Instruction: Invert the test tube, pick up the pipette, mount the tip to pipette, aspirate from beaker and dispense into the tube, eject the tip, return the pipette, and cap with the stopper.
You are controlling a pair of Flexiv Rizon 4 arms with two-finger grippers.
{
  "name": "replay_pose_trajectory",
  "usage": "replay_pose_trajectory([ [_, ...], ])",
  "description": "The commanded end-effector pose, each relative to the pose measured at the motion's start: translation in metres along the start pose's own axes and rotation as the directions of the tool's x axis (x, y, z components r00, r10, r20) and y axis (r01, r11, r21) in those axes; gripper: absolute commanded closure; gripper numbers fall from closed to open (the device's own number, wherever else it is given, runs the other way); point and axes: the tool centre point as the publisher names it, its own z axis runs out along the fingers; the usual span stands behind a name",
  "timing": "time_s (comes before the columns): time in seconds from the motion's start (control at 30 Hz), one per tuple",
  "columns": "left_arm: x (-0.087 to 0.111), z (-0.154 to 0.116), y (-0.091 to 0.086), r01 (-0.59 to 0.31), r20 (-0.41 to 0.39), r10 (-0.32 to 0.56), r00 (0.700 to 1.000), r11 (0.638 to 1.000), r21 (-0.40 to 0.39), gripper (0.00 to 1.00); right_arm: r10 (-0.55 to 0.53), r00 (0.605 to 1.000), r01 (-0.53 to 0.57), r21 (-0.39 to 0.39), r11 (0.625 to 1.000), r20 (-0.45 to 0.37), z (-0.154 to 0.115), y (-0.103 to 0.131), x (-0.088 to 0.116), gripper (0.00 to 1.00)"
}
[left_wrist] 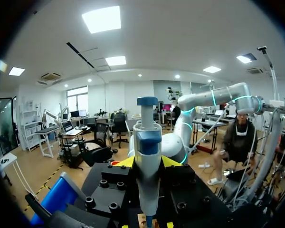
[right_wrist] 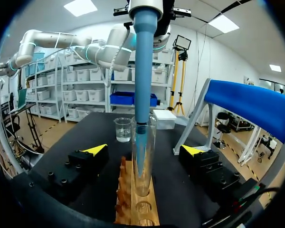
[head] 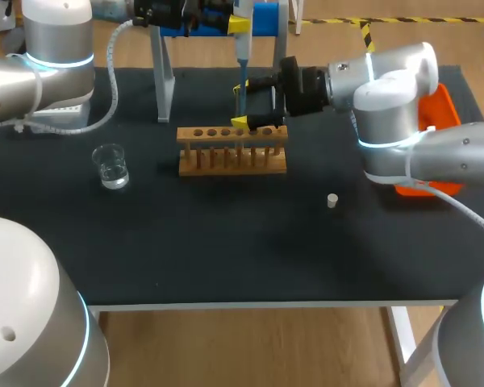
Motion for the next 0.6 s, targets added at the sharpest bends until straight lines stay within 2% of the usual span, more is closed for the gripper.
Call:
replay_pose_trajectory([
  [0.03, -0.001, -0.001, -0.001, 0.001, -0.004, -0.001, 1.0, 1.0, -0.001, 1.0, -0.008, 1.0, 0.008, 0.026, 1.0, 0.008, 0.007, 0.002, 0.001, 0.0],
  [0.6, -0.001, -0.001, -0.001, 0.001, -0.004, -0.001, 1.0, 1.0, -0.001, 1.0, -0.023, 1.0, 0.022, 0.111, 0.994, 0.014, 0.027, -0.005, -0.004, 0.0],
])
